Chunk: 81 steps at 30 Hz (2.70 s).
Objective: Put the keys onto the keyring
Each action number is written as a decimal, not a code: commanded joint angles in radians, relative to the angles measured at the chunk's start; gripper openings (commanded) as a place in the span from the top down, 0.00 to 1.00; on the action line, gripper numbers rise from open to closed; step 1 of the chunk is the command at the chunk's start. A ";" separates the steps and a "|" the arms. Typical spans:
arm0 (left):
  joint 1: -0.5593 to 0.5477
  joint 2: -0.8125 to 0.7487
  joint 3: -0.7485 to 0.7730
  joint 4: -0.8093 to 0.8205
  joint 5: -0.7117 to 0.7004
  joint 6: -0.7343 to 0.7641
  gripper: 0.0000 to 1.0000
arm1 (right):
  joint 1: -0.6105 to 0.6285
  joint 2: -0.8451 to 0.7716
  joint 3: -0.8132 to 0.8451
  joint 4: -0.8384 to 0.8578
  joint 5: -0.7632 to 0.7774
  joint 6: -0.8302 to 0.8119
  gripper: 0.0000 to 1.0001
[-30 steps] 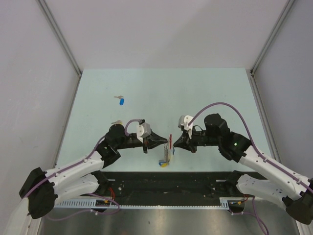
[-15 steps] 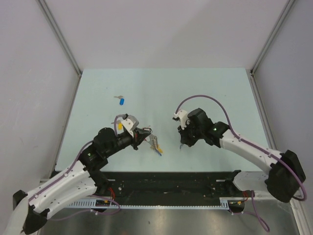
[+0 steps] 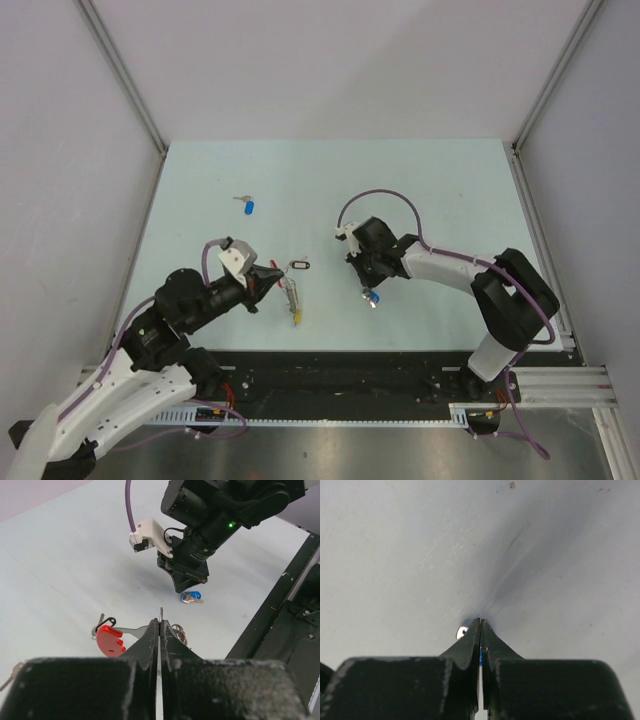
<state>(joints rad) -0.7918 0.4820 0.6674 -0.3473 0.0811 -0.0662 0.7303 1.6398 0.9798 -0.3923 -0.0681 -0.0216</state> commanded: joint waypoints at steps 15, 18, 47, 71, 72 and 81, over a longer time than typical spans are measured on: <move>0.000 -0.062 0.012 -0.030 -0.037 0.048 1.00 | -0.006 0.058 0.115 0.023 0.051 0.063 0.66; 0.005 -0.066 0.011 -0.030 -0.035 0.046 1.00 | -0.012 0.049 0.152 -0.046 0.041 0.086 0.54; 0.088 -0.080 -0.012 -0.010 0.078 0.029 1.00 | -0.072 0.305 0.424 -0.392 -0.091 0.173 0.74; 0.100 -0.080 -0.019 -0.005 0.098 0.023 1.00 | -0.065 0.345 0.448 -0.407 -0.067 0.147 0.97; 0.101 -0.080 -0.019 -0.005 0.100 0.023 1.00 | -0.065 0.341 0.451 -0.407 -0.056 0.141 1.00; 0.103 -0.076 -0.020 0.002 0.138 0.016 1.00 | -0.005 0.198 0.427 -0.375 0.068 0.084 1.00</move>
<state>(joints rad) -0.6994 0.4110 0.6495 -0.4057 0.1696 -0.0319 0.6903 1.9621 1.3922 -0.7910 -0.0731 0.1013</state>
